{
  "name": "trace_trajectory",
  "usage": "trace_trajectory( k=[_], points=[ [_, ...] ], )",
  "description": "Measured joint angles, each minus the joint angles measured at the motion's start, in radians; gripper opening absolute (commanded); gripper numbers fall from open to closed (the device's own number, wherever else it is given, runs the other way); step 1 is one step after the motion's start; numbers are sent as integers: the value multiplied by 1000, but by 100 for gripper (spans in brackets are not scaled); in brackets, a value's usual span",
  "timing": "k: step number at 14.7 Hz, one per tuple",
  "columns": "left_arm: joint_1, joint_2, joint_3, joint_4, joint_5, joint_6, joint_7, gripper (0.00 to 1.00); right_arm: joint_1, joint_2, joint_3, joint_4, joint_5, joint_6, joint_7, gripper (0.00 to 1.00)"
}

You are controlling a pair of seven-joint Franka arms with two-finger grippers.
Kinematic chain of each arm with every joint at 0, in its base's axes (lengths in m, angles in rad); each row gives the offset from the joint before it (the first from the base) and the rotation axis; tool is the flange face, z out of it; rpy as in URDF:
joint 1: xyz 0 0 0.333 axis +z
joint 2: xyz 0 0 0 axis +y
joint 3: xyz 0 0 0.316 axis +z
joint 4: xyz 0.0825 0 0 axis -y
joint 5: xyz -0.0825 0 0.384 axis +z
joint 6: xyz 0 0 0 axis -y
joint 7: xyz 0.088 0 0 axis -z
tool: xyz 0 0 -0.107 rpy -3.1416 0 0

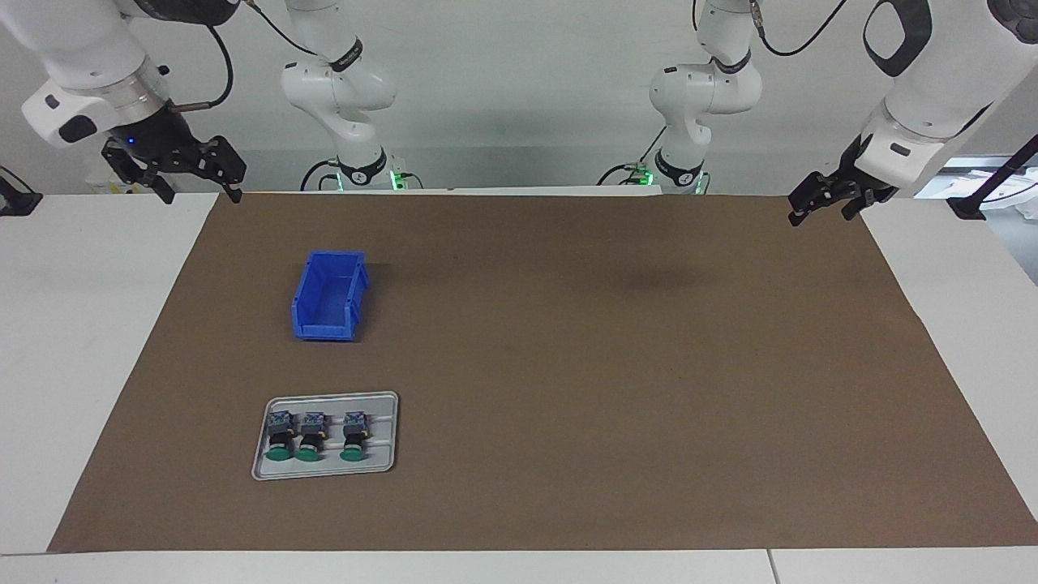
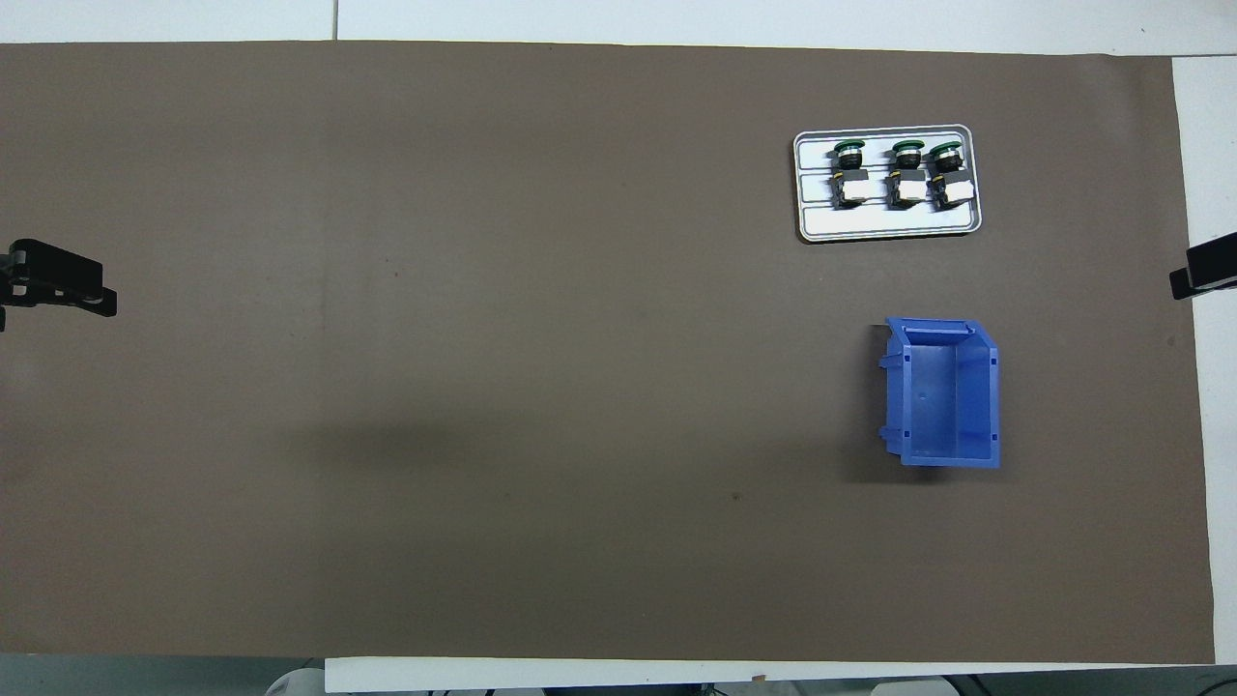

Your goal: Place and press button with both arms

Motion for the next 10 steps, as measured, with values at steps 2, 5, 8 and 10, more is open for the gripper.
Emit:
trace_trajectory(
  k=[2,5,8,10],
  points=[
    [0,0,0,0,0,0,0,100,0,0,0,0,0,-1,0,100],
    [0,0,0,0,0,0,0,100,0,0,0,0,0,-6,0,100],
    [0,0,0,0,0,0,0,100,2,0,2,-4,0,-12,0,100],
    [0,0,0,0,0,0,0,100,12,0,6,-18,27,9,-20,100]
  ],
)
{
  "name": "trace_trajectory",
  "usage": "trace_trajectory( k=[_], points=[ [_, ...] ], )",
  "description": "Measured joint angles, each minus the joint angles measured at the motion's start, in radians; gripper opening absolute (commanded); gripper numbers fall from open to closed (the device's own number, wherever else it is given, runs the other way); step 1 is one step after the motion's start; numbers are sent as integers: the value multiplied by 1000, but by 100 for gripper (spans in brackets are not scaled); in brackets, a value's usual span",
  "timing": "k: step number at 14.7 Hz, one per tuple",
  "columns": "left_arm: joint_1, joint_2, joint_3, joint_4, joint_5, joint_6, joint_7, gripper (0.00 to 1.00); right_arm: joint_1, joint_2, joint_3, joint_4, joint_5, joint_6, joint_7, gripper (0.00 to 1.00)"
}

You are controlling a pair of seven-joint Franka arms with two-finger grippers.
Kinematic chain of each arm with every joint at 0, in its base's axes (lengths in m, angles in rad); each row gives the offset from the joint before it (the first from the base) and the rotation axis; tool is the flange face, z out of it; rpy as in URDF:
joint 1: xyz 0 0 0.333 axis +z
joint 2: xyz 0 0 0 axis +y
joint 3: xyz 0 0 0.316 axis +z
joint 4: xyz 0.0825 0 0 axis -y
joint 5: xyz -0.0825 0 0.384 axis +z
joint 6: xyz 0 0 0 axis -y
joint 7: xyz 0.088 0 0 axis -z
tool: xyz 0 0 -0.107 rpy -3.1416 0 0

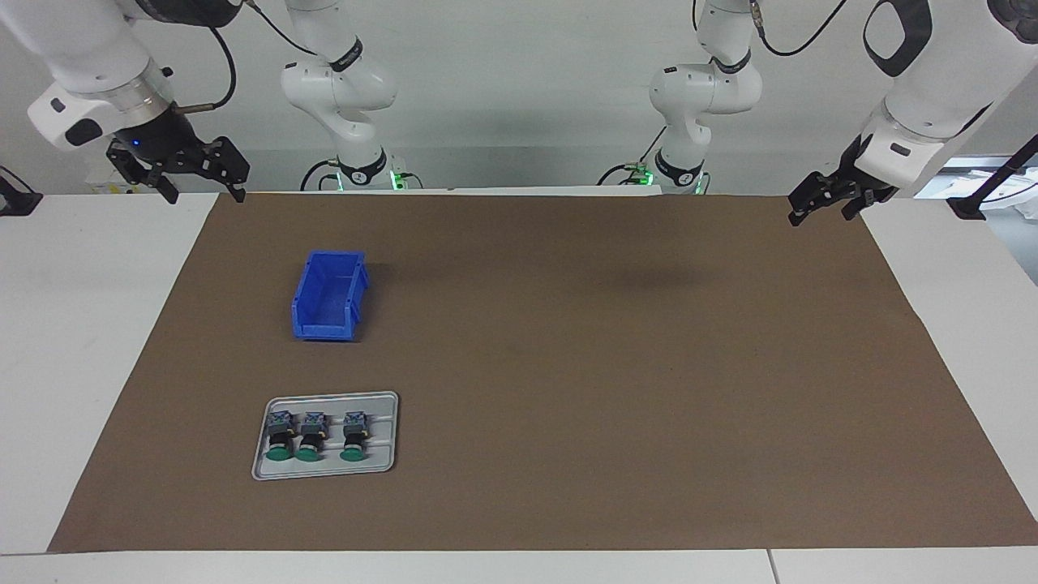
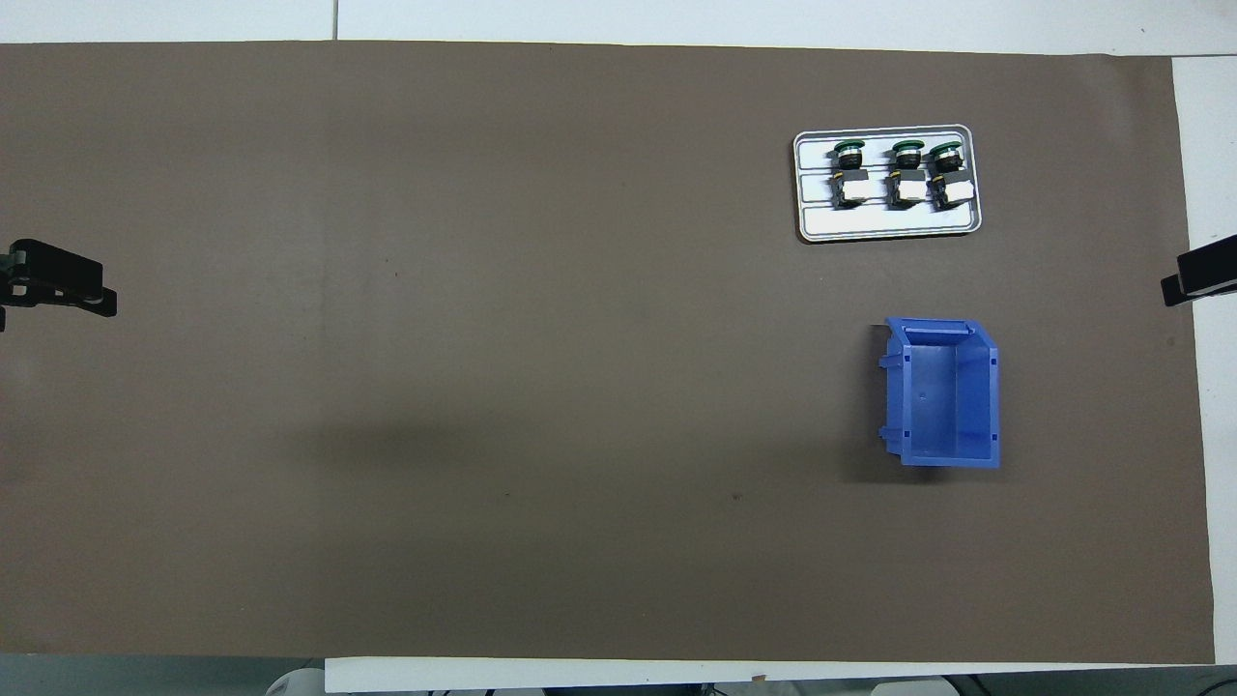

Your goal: Place and press button with both arms

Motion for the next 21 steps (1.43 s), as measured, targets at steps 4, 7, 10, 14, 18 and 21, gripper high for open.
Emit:
trace_trajectory(
  k=[4,7,10,14,18,21],
  points=[
    [0,0,0,0,0,0,0,100,104,62,9,-65,30,208,85,100],
    [0,0,0,0,0,0,0,100,162,182,13,-75,30,409,130,99],
    [0,0,0,0,0,0,0,100,170,335,15,-59,51,572,173,96],
    [0,0,0,0,0,0,0,100,171,501,18,-40,58,743,181,85],
    [0,0,0,0,0,0,0,100,171,566,18,-34,60,806,186,82],
    [0,0,0,0,0,0,0,100,171,588,18,-39,60,834,187,79]
  ],
)
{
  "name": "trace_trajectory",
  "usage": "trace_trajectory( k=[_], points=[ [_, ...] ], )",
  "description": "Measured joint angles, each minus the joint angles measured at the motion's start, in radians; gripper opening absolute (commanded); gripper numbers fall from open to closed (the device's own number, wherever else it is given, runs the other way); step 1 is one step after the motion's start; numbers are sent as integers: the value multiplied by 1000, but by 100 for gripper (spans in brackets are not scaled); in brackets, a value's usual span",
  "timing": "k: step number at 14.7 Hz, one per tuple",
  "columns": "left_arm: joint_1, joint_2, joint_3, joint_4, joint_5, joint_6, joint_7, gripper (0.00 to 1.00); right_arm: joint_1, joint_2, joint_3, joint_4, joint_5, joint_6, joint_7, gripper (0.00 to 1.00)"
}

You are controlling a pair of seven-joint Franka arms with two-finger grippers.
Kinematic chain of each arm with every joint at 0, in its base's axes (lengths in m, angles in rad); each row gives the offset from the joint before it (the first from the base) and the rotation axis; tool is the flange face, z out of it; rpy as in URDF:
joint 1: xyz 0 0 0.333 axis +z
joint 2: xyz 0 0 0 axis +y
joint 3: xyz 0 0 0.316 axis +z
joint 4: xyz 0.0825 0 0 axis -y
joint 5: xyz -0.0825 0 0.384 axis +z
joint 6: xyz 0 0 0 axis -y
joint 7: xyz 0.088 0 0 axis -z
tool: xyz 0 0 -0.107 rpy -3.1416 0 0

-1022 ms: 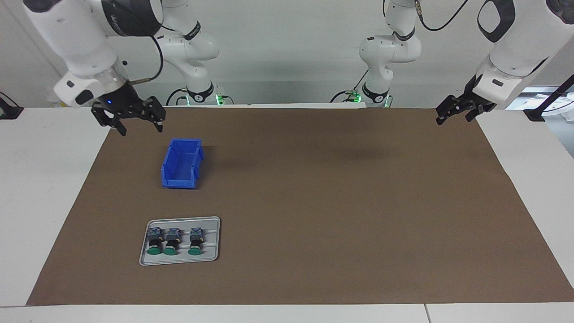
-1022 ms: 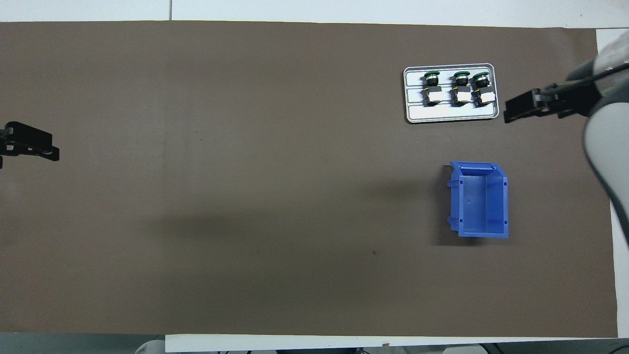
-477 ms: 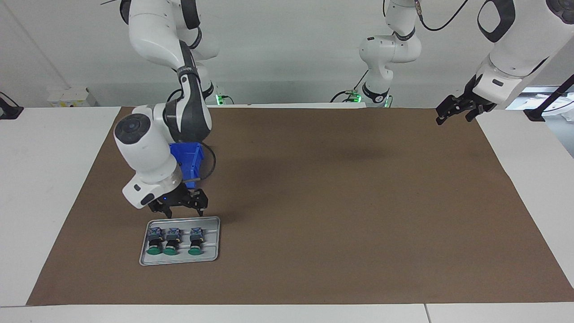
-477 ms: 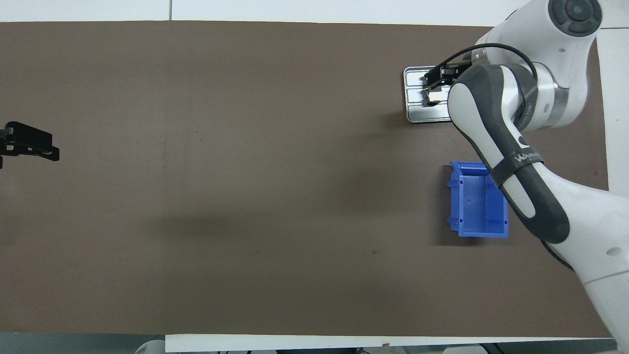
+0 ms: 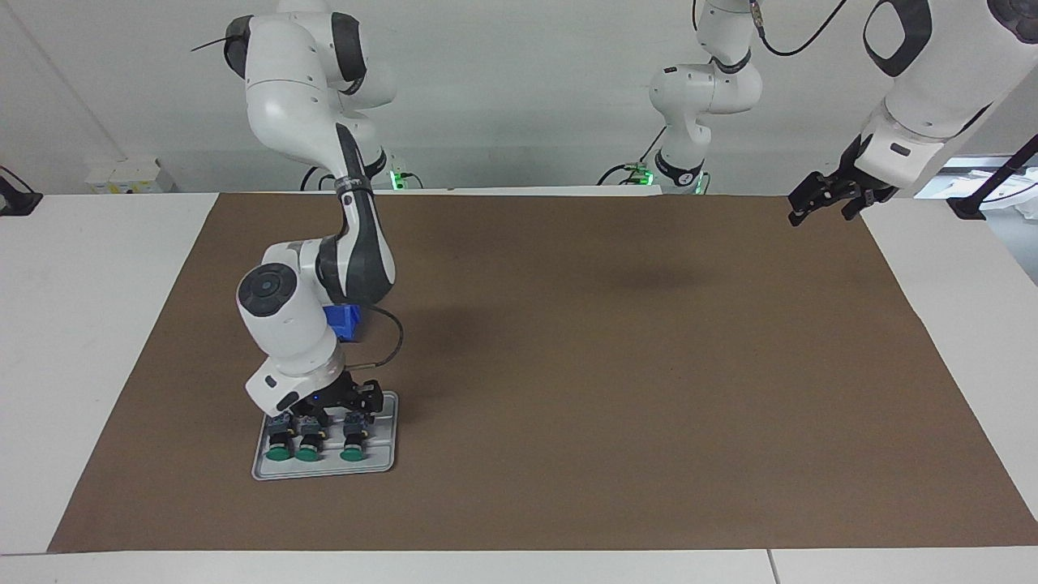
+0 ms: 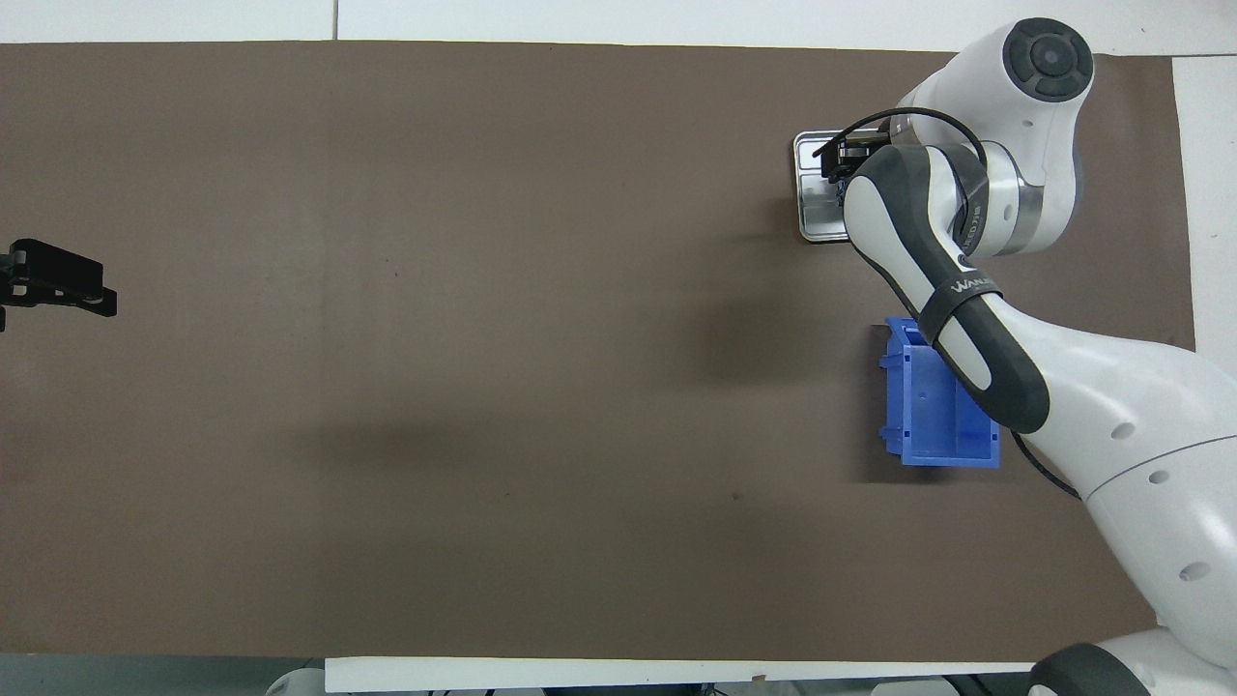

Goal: Place and press button with both arms
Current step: 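Reach the right gripper into the metal tray and grasp a black button, then carry the black button with the right gripper to the table center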

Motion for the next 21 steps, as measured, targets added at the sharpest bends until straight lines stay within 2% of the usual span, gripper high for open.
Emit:
trace_trajectory(
  k=[3,6,7,9,10,13,17,19,21],
  points=[
    [0,0,0,0,0,0,0,100,0,29,0,-4,0,35,0,75],
    [0,0,0,0,0,0,0,100,0,43,0,-10,0,59,0,61],
    [0,0,0,0,0,0,0,100,0,44,0,-12,0,62,0,49],
    [0,0,0,0,0,0,1,100,0,44,0,-17,0,64,0,9],
    [0,0,0,0,0,0,1,100,0,44,0,-18,0,64,0,0],
    [-1,0,-1,0,0,0,7,100,1,41,3,-10,0,45,0,0],
    [-2,0,-1,0,24,0,23,100,6,-22,10,75,3,-175,3,0],
    [-2,0,-1,0,32,0,24,100,35,-82,18,85,10,-266,75,0],
    [-2,0,-1,0,34,1,24,100,94,-121,30,87,11,-326,241,0]
  ],
)
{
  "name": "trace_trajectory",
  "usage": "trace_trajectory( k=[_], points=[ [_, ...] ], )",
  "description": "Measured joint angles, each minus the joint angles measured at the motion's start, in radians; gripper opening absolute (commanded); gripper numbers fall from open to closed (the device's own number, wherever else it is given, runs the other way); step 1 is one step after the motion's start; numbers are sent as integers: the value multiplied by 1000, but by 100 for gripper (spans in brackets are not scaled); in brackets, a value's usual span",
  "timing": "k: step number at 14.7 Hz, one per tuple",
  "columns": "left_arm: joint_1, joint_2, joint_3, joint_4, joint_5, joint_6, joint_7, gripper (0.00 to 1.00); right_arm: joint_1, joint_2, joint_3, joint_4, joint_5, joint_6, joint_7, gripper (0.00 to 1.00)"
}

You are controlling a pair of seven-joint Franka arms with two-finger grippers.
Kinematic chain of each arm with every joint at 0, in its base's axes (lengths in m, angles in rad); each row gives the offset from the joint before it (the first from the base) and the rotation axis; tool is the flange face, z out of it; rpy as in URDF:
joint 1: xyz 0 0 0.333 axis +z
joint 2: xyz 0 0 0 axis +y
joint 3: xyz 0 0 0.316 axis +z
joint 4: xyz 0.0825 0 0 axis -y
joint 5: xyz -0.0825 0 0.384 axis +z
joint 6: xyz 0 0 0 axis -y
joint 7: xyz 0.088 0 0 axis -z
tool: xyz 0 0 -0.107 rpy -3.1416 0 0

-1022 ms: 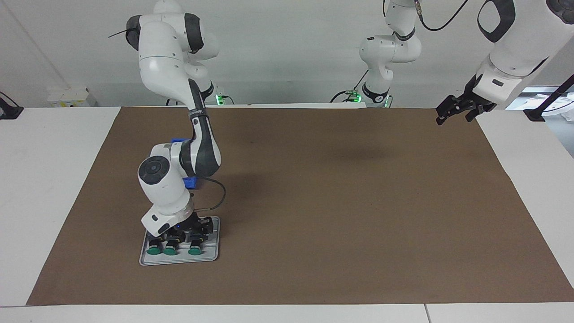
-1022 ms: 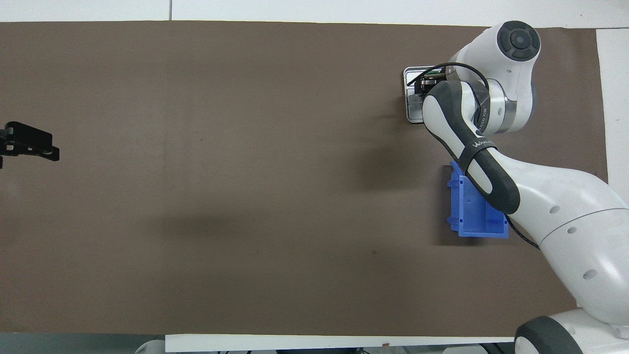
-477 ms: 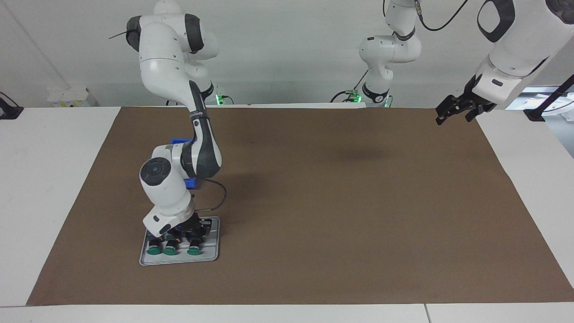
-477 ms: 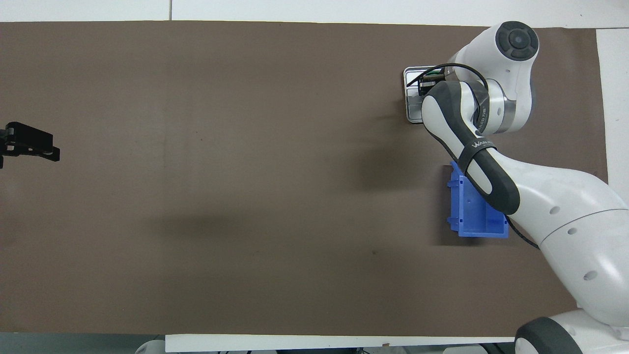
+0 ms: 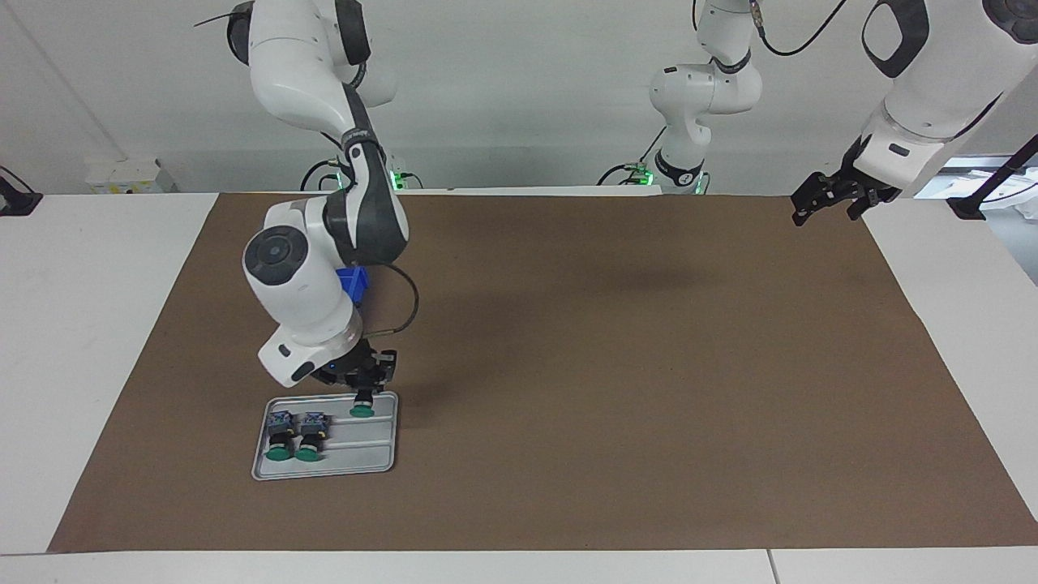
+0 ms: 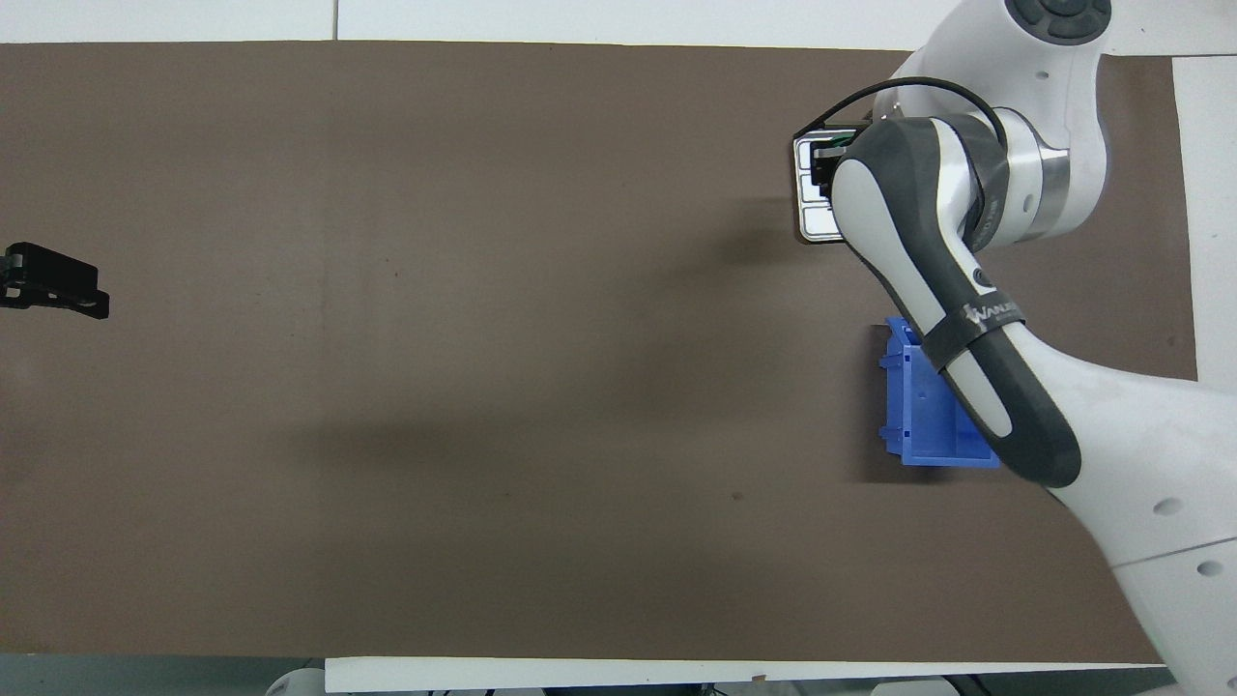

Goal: Place and press button with both arms
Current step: 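Carry the black button with the right gripper to the table center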

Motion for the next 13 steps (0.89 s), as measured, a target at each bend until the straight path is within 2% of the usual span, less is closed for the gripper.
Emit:
trace_trajectory(
  k=[6,9,13],
  points=[
    [0,0,0,0,1,0,0,100,267,0,10,0,0,0,691,0],
    [0,0,-1,0,1,0,0,100,325,8,10,0,3,4,996,4],
    [0,0,-1,0,1,0,1,100,387,74,12,-1,22,119,1506,7]
  ],
)
